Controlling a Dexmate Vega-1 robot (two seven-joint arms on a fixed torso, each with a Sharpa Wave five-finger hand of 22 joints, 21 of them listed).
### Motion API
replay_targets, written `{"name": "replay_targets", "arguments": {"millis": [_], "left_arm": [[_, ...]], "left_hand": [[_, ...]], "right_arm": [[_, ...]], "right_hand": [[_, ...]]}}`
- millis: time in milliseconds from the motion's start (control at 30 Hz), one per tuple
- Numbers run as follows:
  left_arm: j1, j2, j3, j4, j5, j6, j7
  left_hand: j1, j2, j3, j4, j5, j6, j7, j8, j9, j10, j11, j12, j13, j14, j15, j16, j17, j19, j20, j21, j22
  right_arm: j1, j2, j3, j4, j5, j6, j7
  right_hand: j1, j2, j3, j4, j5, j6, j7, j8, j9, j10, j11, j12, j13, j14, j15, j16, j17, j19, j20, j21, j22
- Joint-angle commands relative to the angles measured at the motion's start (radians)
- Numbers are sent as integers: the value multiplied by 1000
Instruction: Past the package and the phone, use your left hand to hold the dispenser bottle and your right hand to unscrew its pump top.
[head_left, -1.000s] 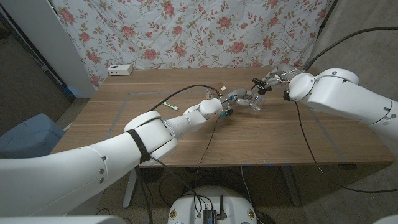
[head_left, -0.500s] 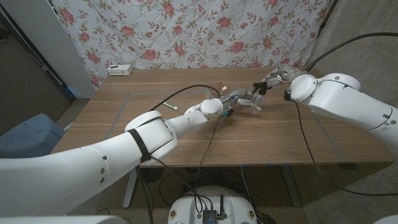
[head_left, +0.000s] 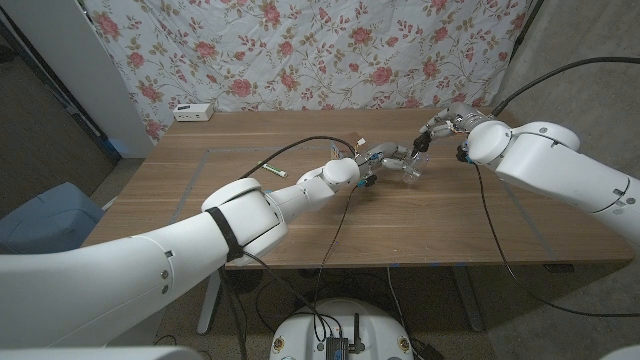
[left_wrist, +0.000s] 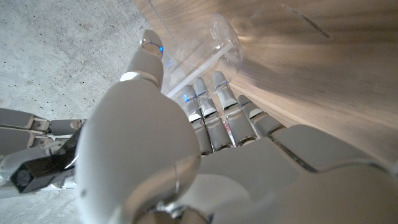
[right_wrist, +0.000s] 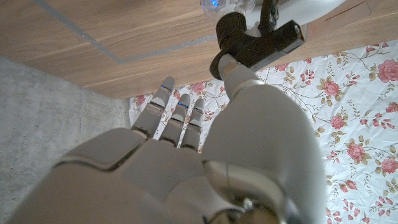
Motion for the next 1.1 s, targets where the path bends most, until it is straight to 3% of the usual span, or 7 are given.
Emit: {"name": "replay_targets", "arguments": {"millis": [33,333,600,767,1100], "left_arm": [[-5,-5,3,2,-4,17,3],[-7,-7,6,3,-9,28,4],[-8,-7,8,4,-13,35,6],[-8,-6,8,4,-15,37,7],[-9,-8,11,5,-17,46,12]], "left_hand": [[-52,121,82,74,8,80,-21,5,6,44,-29,8,4,23,-86,6,3,8,-48,0,3],[-52,118,81,72,7,82,-22,6,6,46,-31,8,4,23,-86,6,3,10,-49,1,3],[-52,119,82,72,7,82,-24,5,6,47,-29,8,4,23,-85,6,3,10,-48,1,3],[-53,120,82,72,7,82,-23,5,6,46,-30,7,5,21,-86,5,4,9,-47,0,3],[-53,121,83,72,7,82,-22,5,6,46,-31,6,6,21,-86,5,3,9,-46,0,3]], "right_arm": [[-4,12,5,4,-27,-3,21],[2,7,2,-7,-41,-10,34],[1,4,5,-11,-46,-8,44],[1,-1,7,-16,-50,-7,49],[17,-9,14,-39,-42,-62,65]], "right_hand": [[10,4,3,1,-2,17,-1,9,-1,6,-13,5,2,3,-16,5,3,0,-7,2,5],[30,5,4,-3,-4,-11,-3,-7,-7,2,-15,0,1,1,-17,7,4,-6,-10,1,5],[44,4,-1,0,-6,-63,-5,-36,-14,-17,-15,-10,1,-13,-11,5,8,-23,1,-4,5],[53,3,-7,4,-6,-127,-5,-70,-19,-37,-13,-17,2,-30,6,3,11,-36,9,-4,5],[54,-1,-17,8,-6,-182,-5,-100,-22,-53,-7,-21,3,-47,16,-1,12,-48,18,-5,4]]}}
